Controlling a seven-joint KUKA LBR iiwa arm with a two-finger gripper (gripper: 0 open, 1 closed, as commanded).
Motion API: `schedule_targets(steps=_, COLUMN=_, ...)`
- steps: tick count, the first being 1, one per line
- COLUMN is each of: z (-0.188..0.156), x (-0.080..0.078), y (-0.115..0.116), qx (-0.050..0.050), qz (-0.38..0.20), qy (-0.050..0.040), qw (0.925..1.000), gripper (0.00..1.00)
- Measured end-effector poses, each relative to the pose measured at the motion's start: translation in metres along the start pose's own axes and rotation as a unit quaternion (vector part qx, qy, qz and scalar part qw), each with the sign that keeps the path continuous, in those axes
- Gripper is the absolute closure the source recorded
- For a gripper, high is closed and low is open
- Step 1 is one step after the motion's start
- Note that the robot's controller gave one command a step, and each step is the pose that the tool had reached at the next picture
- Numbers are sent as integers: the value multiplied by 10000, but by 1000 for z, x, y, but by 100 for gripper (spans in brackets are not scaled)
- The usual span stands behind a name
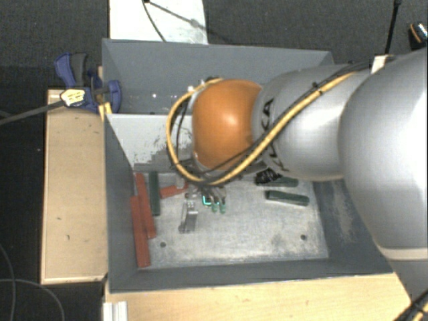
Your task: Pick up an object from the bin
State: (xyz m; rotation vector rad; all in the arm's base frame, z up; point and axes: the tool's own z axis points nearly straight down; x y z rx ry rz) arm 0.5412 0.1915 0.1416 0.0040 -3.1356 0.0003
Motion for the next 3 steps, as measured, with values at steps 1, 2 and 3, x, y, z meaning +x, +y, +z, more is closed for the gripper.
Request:
schedule_targets(steps=1, z=75, x=-42, y=-23, qx=6, qz=-144, qy=-27, qw=9999, gripper=0)
schedule_targets(steps=2, z=71, x=-43, y=-21, qx=-9, qz=-126, qy=-45, qw=9999, gripper=100)
schedule_targets(steps=3, z=-80, x=-35, y=-60, qx=-7, qz=-422, qy=-86, qw=9991, gripper=100)
